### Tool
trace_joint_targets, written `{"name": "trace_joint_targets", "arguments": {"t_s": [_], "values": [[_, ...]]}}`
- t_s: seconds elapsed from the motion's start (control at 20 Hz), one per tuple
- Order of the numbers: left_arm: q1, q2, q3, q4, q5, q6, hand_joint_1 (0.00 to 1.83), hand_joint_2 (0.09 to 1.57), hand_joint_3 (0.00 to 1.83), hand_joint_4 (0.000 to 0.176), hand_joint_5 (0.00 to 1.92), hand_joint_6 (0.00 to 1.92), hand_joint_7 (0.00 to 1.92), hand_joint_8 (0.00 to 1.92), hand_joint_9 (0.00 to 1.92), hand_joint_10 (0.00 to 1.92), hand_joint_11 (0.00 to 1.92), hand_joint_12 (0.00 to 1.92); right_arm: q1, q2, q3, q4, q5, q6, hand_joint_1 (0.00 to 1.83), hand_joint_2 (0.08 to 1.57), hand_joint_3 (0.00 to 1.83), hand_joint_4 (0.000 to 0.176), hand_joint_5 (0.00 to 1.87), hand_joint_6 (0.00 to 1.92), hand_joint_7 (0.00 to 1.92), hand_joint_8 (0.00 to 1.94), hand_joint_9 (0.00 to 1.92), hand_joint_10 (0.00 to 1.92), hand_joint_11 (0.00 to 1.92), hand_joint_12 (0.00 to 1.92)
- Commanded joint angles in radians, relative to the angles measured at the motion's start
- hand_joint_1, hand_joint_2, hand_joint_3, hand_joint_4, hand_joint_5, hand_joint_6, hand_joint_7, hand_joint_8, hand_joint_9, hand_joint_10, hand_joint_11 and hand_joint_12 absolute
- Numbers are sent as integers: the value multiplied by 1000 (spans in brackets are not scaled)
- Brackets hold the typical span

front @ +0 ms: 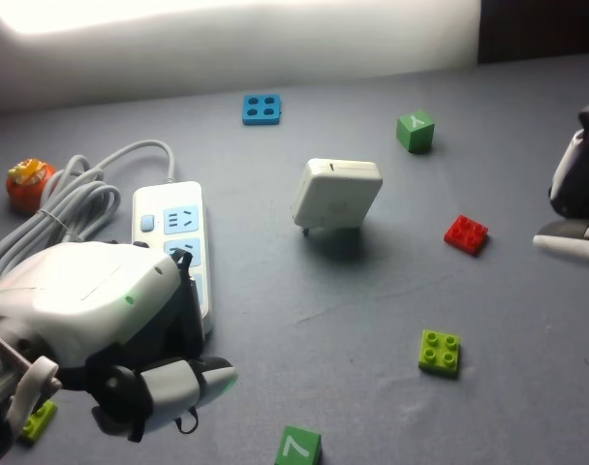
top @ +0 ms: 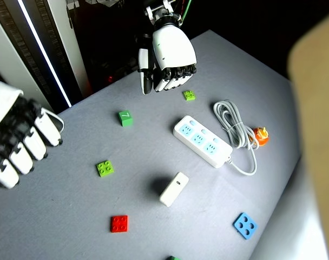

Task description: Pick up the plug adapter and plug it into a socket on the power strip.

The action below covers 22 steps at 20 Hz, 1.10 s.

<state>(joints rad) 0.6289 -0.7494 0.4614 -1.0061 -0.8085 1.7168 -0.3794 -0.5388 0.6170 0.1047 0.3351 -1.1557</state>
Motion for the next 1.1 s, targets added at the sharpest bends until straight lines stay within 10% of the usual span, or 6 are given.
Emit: {"name": "trace_joint_targets", "arguments": {"t_s": [0.0, 0.6, 1.05], "values": [[-13, 7, 1, 53, -48, 3, 0, 1133, 197, 0, 70, 47, 44, 44, 24, 38, 0, 47, 4, 2, 1, -2, 114, -3, 53, 1160, 214, 0, 127, 55, 112, 46, 93, 21, 1, 263], [-24, 7, 40, -14, 112, 75, 0, 1224, 10, 0, 100, 8, 74, 8, 48, 5, 15, 8, 4, -14, 10, 198, 90, -119, 99, 1256, 0, 0, 140, 1, 120, 1, 109, 0, 0, 311], [2, -24, 67, -92, 130, 80, 0, 1231, 8, 0, 101, 3, 78, 4, 54, 3, 25, 15, 55, -185, 245, 204, -17, -37, 878, 1101, 0, 0, 60, 2, 2, 0, 0, 0, 0, 192]]}}
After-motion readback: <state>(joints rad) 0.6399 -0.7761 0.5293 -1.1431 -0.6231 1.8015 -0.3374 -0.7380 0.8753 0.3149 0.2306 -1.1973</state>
